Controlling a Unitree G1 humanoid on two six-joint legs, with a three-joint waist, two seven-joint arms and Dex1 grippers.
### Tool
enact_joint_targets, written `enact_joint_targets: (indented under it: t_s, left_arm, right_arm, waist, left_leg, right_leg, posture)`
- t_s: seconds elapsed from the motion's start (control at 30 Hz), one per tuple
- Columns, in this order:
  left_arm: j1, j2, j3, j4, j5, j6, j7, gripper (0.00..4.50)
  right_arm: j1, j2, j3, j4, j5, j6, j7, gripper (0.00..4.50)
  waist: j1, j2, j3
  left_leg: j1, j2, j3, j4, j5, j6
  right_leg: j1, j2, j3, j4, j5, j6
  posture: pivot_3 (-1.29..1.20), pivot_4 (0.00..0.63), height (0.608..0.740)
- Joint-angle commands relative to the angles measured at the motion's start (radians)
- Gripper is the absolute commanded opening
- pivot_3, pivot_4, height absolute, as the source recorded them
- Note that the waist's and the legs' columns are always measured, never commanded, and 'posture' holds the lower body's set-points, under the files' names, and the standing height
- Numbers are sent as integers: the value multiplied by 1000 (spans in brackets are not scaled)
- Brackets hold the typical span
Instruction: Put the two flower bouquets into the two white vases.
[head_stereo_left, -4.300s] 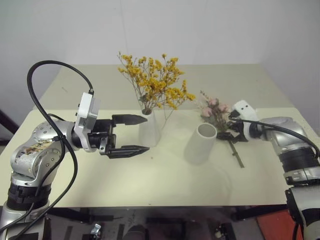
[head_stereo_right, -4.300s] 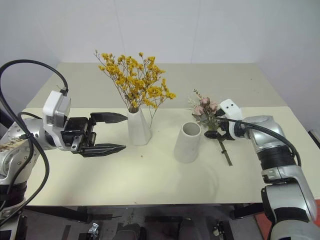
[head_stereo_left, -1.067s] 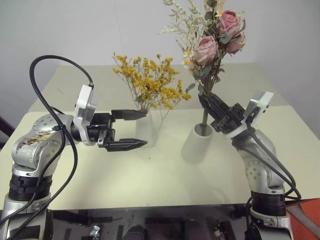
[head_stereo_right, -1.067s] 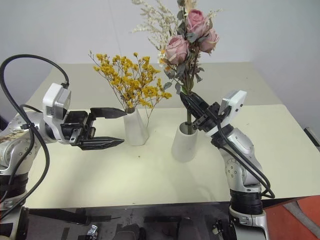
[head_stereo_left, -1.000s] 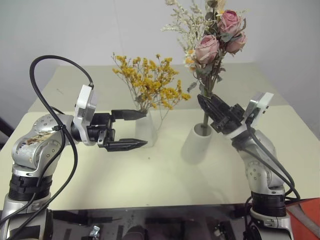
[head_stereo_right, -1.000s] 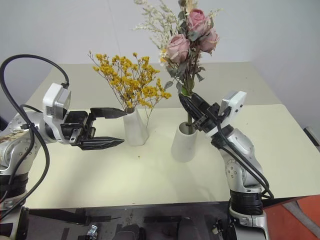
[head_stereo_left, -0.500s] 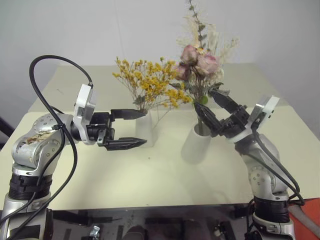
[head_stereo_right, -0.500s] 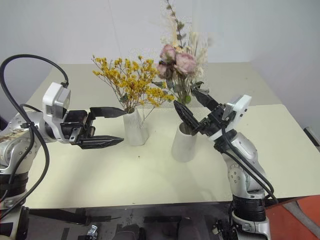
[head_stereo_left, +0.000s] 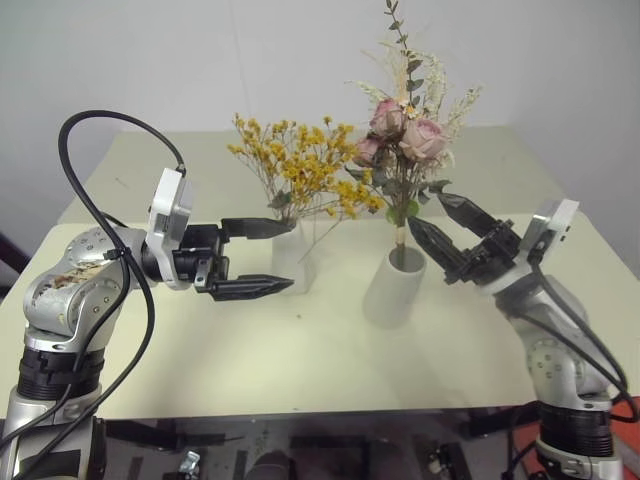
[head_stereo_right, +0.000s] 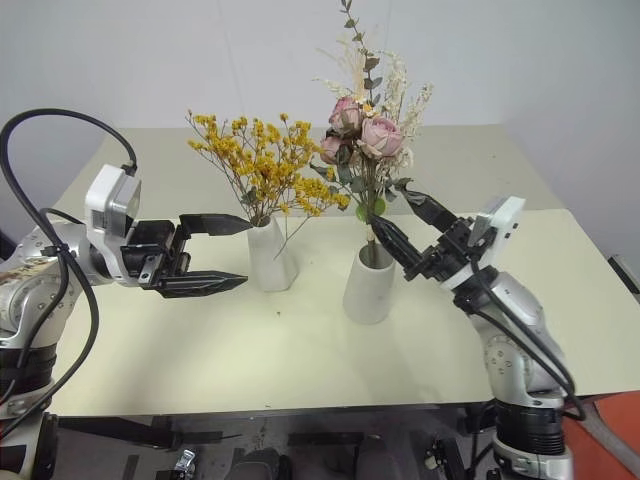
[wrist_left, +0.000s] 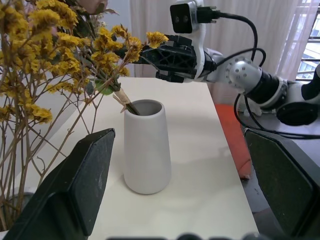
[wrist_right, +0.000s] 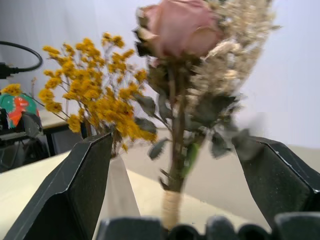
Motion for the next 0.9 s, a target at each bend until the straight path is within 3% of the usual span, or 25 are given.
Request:
enact_joint_targets:
  t_s: [0.03, 0.33, 0.53, 0.9]
  left_arm:
    - [-5, 9, 21, -17, -8, -12, -3, 4500]
    - [31, 13, 39, -49, -16, -8, 14, 4500]
    - [59, 25, 64, -66, -26, 3, 34, 4500]
    - [197, 34, 151, -150, -70, 35, 123, 4500]
  right_arm:
    - [-41, -57, -34, 20, 71, 89, 22, 4472]
    - [13, -194, -66, 17, 145, 197, 149, 4472]
    - [58, -265, -128, 49, 126, 180, 205, 4472]
    - [73, -368, -115, 73, 53, 168, 327, 4472]
  waist:
    - [0, 0, 0]
    - [5, 0, 0]
    - [9, 0, 0]
    - [16, 0, 0]
  left_leg:
    - [0, 0, 0, 0, 0, 0]
    - [0, 0, 0, 0, -1, 1]
    - [0, 0, 1, 0, -1, 1]
    - [0, 0, 1, 1, -1, 1]
  right_leg:
    - [0, 0, 0, 0, 0, 0]
    - [1, 0, 0, -2, 0, 0]
    - [1, 0, 1, -1, 0, 0]
    - [1, 0, 1, -1, 0, 0]
  posture:
    - [0, 150, 740]
    - [0, 150, 740]
    - [0, 150, 740]
    - [0, 150, 740]
